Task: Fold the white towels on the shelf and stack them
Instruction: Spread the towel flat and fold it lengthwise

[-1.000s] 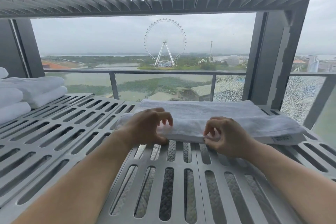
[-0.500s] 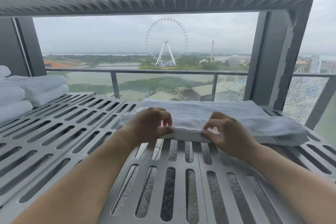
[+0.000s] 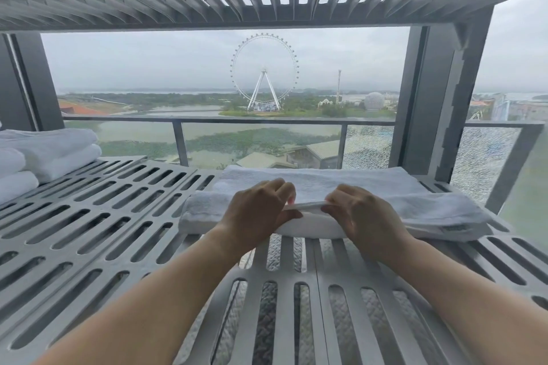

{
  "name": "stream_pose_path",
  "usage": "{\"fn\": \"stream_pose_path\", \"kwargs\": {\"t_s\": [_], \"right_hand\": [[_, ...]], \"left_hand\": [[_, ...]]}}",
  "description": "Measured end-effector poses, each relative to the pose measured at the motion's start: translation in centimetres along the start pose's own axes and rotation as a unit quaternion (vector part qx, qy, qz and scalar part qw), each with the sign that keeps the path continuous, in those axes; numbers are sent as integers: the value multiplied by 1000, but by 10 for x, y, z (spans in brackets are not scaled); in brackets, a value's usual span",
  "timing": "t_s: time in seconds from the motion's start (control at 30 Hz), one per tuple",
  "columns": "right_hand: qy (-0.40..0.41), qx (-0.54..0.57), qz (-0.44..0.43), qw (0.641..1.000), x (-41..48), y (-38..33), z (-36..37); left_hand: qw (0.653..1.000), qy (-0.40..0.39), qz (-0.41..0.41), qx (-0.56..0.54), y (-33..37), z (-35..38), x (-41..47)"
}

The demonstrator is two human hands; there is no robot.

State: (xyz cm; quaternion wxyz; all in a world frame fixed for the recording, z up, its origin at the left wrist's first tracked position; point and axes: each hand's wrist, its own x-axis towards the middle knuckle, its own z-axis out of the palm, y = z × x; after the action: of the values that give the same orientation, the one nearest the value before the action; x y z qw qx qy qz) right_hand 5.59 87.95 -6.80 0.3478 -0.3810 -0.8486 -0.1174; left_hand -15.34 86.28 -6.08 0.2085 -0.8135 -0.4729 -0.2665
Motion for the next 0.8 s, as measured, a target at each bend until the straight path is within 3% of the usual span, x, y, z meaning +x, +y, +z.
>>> {"fn": "stream_pose_path", "kwargs": {"t_s": [0.23, 0.5, 0.67, 0.8], "right_hand": [[-9, -24, 1, 1000, 0, -1, -3], [-79, -94, 72, 990, -1, 7, 2], [-63, 2, 101, 993, -4, 15, -7], [-111, 49, 103, 987, -13, 32, -37]], "left_hand": [[999, -19, -27, 17, -1, -5, 1], [999, -21, -45, 6, -8, -7, 0], [1000, -19, -23, 5, -10, -3, -2], [1000, -11, -4, 21, -10, -3, -5]]}}
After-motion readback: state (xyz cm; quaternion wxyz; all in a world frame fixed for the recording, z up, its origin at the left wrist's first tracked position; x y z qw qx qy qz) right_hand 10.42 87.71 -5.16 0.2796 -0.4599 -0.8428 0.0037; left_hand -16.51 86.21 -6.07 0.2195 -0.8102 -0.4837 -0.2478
